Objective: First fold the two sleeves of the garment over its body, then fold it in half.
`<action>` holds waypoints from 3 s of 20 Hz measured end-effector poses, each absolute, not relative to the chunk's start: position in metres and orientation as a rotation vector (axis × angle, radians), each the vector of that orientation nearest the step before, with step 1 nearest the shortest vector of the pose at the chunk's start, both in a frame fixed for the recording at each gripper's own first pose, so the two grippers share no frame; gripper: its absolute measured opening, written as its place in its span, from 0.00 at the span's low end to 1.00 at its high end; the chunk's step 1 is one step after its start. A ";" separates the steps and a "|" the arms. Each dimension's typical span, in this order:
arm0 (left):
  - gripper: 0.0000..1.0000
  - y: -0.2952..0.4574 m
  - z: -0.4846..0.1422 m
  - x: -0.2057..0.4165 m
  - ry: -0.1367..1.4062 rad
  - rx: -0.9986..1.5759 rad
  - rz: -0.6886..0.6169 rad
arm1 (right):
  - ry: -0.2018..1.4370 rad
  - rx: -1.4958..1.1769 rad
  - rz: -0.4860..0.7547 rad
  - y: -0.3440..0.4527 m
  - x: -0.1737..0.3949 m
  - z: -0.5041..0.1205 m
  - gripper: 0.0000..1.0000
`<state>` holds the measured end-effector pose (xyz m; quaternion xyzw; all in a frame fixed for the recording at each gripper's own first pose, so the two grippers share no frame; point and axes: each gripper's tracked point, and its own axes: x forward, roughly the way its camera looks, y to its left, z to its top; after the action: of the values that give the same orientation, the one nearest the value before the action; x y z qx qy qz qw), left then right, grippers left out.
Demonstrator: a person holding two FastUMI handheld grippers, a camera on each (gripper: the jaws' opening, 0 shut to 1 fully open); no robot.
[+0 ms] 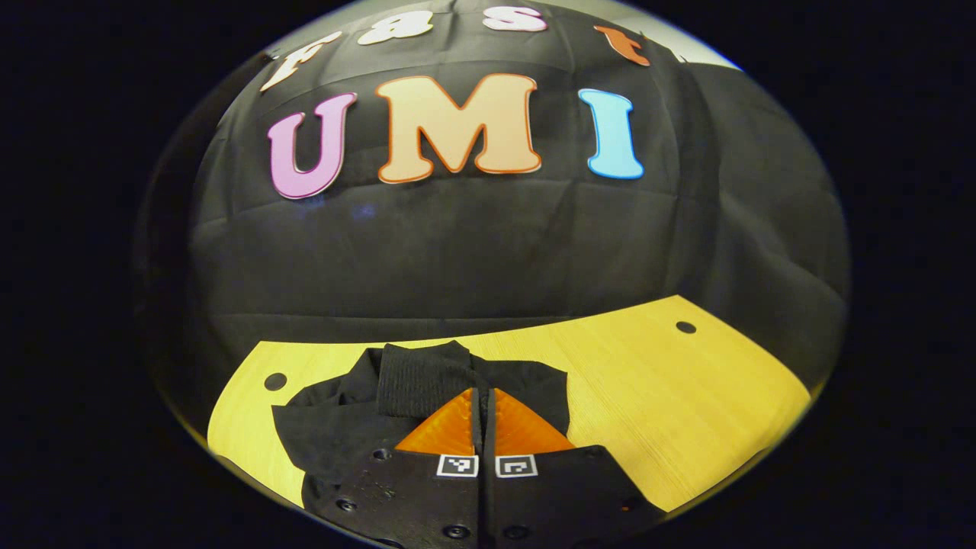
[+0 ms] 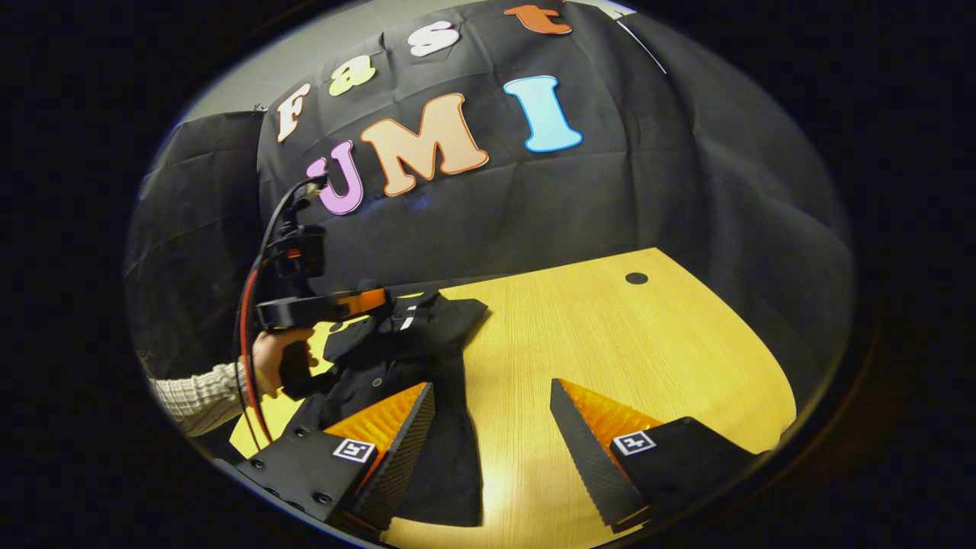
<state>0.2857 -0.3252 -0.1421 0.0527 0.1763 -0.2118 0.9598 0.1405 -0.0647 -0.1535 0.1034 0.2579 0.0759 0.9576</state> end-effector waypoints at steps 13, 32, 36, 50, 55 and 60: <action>0.17 -0.408 -0.168 0.283 0.415 0.017 -0.490 | 0.603 0.214 0.180 -0.077 0.113 -0.195 0.97; 0.92 -0.221 -0.044 0.206 0.183 0.020 -0.298 | 0.608 0.189 0.311 -0.013 0.097 -0.207 0.97; 0.92 -0.160 -0.063 0.160 0.223 0.017 -0.214 | 0.610 0.141 0.318 0.000 0.090 -0.220 0.97; 0.93 -0.055 -0.231 0.013 0.662 -0.016 -0.102 | 0.748 0.057 0.268 0.028 0.045 -0.305 0.97; 0.94 -0.047 -0.276 -0.026 0.814 0.014 -0.116 | 0.795 0.054 0.222 0.030 0.033 -0.324 0.97; 0.94 -0.041 -0.297 -0.040 0.876 0.030 -0.102 | 0.796 -0.041 0.221 0.028 0.033 -0.325 0.95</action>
<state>-0.0397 -0.0410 -0.2965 0.0147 0.4237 -0.0492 0.9043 0.0328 0.0275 -0.3254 -0.0200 0.3868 0.1073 0.9157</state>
